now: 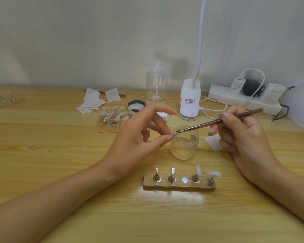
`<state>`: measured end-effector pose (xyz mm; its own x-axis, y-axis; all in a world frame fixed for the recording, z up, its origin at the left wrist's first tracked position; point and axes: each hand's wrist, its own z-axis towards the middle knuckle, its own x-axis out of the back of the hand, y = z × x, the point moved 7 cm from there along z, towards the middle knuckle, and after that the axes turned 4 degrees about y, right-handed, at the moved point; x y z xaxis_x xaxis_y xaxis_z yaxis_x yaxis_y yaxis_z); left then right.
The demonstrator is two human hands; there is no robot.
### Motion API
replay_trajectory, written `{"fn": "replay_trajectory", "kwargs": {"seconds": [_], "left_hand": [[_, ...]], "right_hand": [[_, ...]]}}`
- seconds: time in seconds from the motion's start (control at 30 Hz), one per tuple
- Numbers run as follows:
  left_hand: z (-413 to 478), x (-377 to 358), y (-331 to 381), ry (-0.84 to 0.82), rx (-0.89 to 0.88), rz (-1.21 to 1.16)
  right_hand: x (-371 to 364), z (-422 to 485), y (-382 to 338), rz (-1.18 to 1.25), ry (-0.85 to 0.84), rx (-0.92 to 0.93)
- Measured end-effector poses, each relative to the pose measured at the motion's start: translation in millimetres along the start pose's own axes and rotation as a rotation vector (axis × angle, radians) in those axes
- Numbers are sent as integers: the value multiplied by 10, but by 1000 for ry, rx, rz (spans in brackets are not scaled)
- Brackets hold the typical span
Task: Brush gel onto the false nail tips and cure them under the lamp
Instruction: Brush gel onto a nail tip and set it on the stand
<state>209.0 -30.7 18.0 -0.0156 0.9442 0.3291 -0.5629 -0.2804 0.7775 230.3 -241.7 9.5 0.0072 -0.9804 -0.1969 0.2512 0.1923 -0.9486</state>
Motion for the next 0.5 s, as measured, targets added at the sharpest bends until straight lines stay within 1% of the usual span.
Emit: {"fn": "replay_trajectory", "kwargs": {"seconds": [0.13, 0.27, 0.4, 0.5], "left_hand": [[1, 2, -2, 1, 3, -2], [3, 4, -10, -1, 15, -9], [5, -1, -21, -4, 34, -23], [5, 1, -27, -4, 40, -24]], "right_hand": [[-28, -19, -25, 5, -44, 25], [9, -5, 5, 0, 18, -15], [-39, -27, -48, 4, -37, 32], [-6, -16, -17, -20, 10, 4]]}}
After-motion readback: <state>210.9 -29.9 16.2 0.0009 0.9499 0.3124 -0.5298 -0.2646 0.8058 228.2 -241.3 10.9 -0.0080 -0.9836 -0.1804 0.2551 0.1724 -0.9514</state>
